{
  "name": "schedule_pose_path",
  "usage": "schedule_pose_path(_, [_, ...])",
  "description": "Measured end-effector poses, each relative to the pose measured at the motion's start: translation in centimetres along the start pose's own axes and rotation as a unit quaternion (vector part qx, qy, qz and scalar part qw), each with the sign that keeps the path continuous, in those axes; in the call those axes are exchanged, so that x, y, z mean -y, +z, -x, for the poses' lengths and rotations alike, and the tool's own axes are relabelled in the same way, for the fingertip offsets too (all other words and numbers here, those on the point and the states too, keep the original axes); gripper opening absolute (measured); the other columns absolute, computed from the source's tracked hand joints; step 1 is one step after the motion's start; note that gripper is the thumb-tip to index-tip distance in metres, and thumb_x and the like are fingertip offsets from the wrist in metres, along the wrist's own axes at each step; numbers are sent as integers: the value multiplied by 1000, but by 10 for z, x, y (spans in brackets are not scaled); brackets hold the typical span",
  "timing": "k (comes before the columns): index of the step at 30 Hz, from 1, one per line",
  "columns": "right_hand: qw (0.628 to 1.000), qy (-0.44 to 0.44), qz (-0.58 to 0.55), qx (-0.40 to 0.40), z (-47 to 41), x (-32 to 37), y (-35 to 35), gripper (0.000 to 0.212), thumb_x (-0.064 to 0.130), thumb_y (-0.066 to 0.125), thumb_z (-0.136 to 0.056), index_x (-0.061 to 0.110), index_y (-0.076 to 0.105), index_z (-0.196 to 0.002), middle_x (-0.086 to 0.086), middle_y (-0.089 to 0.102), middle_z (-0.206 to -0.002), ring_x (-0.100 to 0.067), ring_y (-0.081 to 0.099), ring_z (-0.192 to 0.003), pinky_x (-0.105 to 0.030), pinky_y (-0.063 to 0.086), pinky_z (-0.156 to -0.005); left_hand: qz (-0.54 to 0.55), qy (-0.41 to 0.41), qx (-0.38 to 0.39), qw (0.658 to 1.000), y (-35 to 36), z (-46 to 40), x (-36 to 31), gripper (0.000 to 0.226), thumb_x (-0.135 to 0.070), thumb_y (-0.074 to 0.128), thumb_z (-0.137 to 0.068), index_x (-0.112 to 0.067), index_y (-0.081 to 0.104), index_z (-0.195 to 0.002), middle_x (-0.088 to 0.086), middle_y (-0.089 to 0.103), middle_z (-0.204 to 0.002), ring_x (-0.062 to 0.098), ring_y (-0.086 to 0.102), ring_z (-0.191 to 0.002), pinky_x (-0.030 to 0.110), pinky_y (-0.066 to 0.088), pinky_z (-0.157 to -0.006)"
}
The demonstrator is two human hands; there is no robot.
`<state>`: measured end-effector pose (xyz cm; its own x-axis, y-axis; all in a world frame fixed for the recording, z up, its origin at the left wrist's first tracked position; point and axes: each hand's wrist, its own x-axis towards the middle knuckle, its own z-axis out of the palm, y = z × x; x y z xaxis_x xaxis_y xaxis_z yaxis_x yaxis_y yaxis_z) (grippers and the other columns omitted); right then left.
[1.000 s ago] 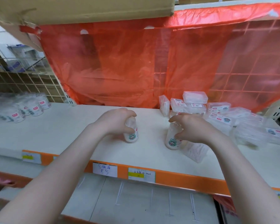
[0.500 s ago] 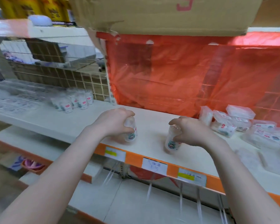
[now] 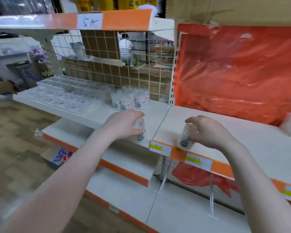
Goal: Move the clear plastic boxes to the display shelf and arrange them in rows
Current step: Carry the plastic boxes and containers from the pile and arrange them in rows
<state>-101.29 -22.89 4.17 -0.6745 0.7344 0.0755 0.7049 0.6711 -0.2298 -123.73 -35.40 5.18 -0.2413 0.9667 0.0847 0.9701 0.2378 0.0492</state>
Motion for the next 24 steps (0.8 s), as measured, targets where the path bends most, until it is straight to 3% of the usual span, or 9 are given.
schedule_pose_path(11, [1000,-24,-11,-16,-108,65,30,53,23,62,-79,24,50,-131,-4,52,-130,-26,51,-115,-33,43,-85,26,-36,-16,999,12,-46,100,57,-45,66,-79,-25,47,-129,-3,55,-131,22,53,-115,37,46,-88])
schedule_pose_path(16, [999,-35,-12,-15,-174,92,38,58,21,65,-75,25,50,-131,-7,55,-124,-27,53,-112,-31,44,-79,29,-37,-4,999,8,-83,139,56,-44,66,-80,-26,46,-129,-3,52,-132,20,51,-116,36,45,-89])
schedule_pose_path(24, [999,-43,5,6,-230,125,50,59,18,63,-76,25,48,-132,-4,45,-124,-26,54,-105,-32,46,-75,33,-23,11,999,4,-119,186,62,-41,67,-80,-25,44,-135,0,46,-133,21,47,-121,34,41,-95])
